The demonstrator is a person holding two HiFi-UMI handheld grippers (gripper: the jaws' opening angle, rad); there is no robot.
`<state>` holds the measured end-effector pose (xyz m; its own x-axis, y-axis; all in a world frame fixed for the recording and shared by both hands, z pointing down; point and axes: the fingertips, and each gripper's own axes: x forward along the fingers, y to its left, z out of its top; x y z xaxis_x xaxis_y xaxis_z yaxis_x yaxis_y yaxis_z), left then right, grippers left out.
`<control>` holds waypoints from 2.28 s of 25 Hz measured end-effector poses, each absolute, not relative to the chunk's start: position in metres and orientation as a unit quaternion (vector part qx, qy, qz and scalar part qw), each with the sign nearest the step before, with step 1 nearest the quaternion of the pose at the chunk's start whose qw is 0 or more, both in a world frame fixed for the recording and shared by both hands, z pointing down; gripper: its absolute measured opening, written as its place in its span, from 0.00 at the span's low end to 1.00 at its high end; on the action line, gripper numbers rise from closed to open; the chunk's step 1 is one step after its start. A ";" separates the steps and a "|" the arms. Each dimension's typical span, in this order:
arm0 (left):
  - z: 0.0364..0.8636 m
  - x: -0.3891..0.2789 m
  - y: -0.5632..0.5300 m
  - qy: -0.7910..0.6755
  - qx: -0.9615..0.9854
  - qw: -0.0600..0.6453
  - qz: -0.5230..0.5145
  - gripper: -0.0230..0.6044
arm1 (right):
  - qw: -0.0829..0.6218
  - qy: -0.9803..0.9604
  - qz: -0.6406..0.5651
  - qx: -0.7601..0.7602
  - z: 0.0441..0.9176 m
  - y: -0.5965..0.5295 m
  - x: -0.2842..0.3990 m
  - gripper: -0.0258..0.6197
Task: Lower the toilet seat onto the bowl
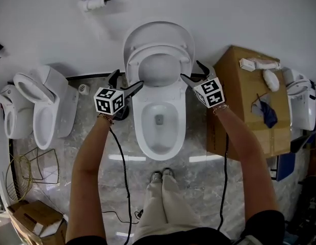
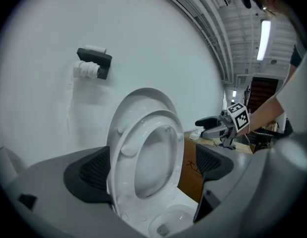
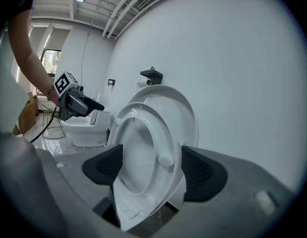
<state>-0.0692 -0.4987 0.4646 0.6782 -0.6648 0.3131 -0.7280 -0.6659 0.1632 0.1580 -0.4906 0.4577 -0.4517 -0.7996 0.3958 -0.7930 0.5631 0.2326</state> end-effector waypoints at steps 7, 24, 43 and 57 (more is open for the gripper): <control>0.462 -0.067 -0.536 -0.396 0.900 0.120 0.134 0.90 | 0.252 -0.831 -0.017 0.496 0.468 -0.528 0.175 0.53; 0.473 -0.041 -0.590 -0.418 0.886 0.095 0.175 0.55 | 0.262 -0.816 0.009 0.515 0.479 -0.576 0.164 0.36; 0.463 -0.049 -0.604 -0.456 0.869 0.135 0.133 0.30 | 0.259 -0.809 0.013 0.528 0.476 -0.580 0.168 0.19; 0.460 -0.057 -0.581 -0.441 0.881 0.141 0.101 0.27 | 0.224 -0.810 0.034 0.540 0.474 -0.556 0.169 0.16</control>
